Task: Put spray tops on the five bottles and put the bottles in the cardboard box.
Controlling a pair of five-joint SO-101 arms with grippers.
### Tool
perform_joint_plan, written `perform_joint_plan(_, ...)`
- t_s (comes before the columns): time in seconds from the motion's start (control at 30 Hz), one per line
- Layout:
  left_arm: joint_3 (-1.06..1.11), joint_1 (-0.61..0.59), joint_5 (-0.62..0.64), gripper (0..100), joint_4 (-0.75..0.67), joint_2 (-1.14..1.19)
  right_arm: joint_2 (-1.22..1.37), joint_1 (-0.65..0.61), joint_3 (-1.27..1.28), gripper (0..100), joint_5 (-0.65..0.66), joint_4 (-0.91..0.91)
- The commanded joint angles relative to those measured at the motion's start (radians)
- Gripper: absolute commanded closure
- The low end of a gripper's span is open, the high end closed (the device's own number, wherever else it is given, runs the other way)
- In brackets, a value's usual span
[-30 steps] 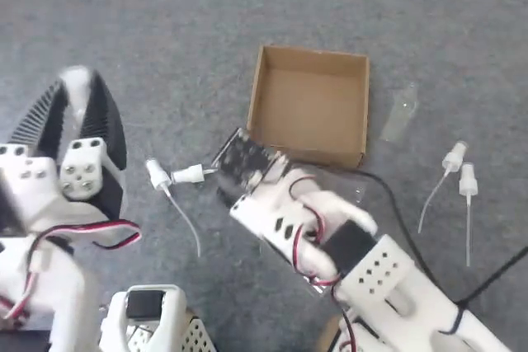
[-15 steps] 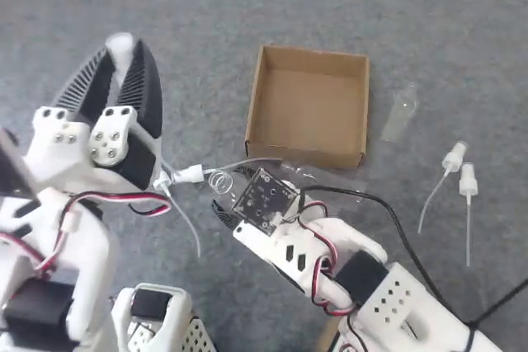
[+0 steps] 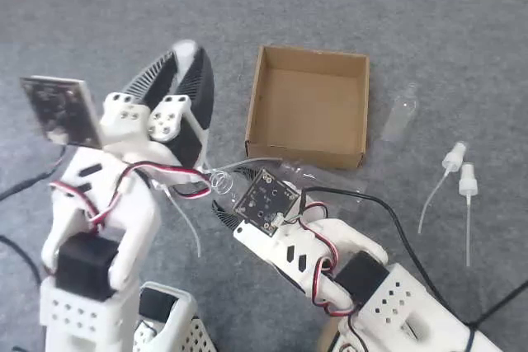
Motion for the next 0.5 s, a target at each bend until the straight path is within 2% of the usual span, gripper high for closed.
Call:
perform_joint_plan(0.0, 0.024, 0.002, 0.011, 99, -0.023, -0.002, -0.044, -0.005, -0.006, 99.2, -0.005, -0.013)
perform_joint_plan(0.2, 0.045, 0.002, 0.011, 99, 0.087, -0.002, -0.067, 0.008, 0.068, 99.2, -0.005, -0.027)
perform_joint_plan(0.37, 0.047, 0.002, 0.009, 99, 0.187, -0.002, -0.122, 0.09, 0.089, 99.2, -0.015, -0.16)
perform_joint_plan(0.47, 0.047, 0.003, 0.009, 99, 0.193, -0.002, -0.113, 0.111, 0.118, 99.2, -0.107, -0.255)
